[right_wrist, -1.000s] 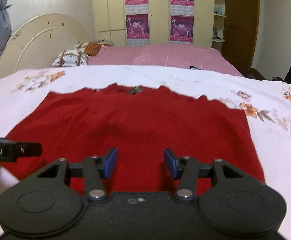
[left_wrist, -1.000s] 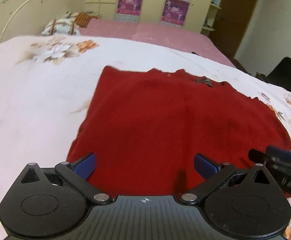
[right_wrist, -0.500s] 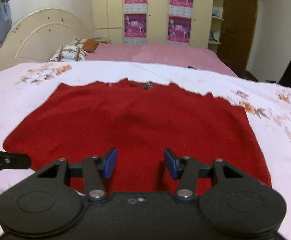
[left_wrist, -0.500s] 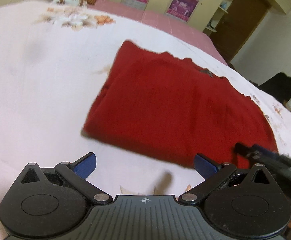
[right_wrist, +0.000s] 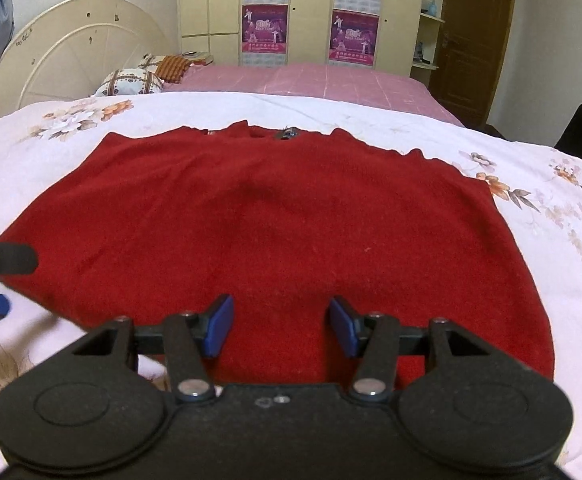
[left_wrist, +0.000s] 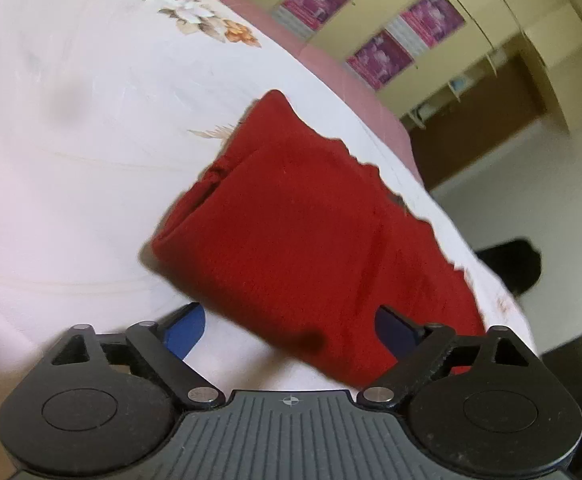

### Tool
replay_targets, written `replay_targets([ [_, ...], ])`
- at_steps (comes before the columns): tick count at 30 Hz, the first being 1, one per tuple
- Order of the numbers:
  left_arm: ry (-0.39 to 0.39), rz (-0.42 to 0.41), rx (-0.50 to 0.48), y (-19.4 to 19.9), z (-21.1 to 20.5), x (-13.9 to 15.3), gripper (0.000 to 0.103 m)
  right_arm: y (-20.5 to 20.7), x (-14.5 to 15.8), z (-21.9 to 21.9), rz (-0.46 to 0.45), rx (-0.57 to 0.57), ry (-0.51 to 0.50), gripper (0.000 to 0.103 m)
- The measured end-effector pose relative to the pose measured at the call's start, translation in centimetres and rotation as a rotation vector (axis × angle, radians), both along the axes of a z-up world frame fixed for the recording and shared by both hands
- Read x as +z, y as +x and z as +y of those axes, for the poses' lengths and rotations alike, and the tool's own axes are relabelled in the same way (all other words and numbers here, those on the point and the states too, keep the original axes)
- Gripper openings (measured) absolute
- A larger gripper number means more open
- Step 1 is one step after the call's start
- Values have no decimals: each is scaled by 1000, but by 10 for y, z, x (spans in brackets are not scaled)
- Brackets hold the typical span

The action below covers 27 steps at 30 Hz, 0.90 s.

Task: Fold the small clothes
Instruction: 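Grasp the side edge of the folded sweater with the left gripper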

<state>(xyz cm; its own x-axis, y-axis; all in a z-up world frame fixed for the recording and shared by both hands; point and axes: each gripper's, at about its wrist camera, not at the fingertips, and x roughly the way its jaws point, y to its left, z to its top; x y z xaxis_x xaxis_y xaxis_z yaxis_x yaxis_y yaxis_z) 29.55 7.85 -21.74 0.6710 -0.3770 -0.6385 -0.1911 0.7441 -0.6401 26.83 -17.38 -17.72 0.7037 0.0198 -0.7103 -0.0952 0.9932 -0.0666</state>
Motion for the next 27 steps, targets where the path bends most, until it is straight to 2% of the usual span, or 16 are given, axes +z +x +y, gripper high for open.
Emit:
replay_targets([
  [5, -74, -33, 42, 14, -1, -10, 91, -1, 3, -5, -12, -3, 25, 52],
  [10, -113, -59, 77, 35, -3, -16, 90, 5, 10, -7, -51, -7, 56, 52],
  [11, -114, -68, 83, 39, -5, -17, 87, 8, 12, -6, -61, -9, 58, 52],
  [12, -112, -71, 90, 43, -6, -18, 76, 12, 14, -5, -72, -12, 59, 52],
  [13, -114, -70, 100, 47, -7, -20, 72, 17, 15, -5, -80, -15, 60, 52],
  [14, -123, -69, 111, 49, -5, -23, 63, 22, 15, -4, -85, -16, 59, 52],
  [15, -130, -66, 124, 51, -3, -25, 52, 27, 16, -4, -88, -17, 56, 51],
  [18, -138, -49, 142, 55, 2, -31, 33, 42, 18, -3, -107, -19, 49, 51],
  [20, -145, -44, 150, 56, 5, -34, 26, 53, 19, 0, -127, -19, 27, 51],
  [22, -137, -51, 151, 56, 4, -33, 24, 62, 12, 2, -129, -34, -8, 51],
  [24, -121, -64, 141, 57, 1, -31, 17, 70, -10, 6, -50, -27, -66, 52],
  [26, -104, -85, 122, 56, -1, -26, 16, 60, -20, 15, -114, 9, -144, 52],
  [27, -87, -102, 107, 55, -1, -21, 12, 58, -22, 18, -128, 11, -165, 52],
])
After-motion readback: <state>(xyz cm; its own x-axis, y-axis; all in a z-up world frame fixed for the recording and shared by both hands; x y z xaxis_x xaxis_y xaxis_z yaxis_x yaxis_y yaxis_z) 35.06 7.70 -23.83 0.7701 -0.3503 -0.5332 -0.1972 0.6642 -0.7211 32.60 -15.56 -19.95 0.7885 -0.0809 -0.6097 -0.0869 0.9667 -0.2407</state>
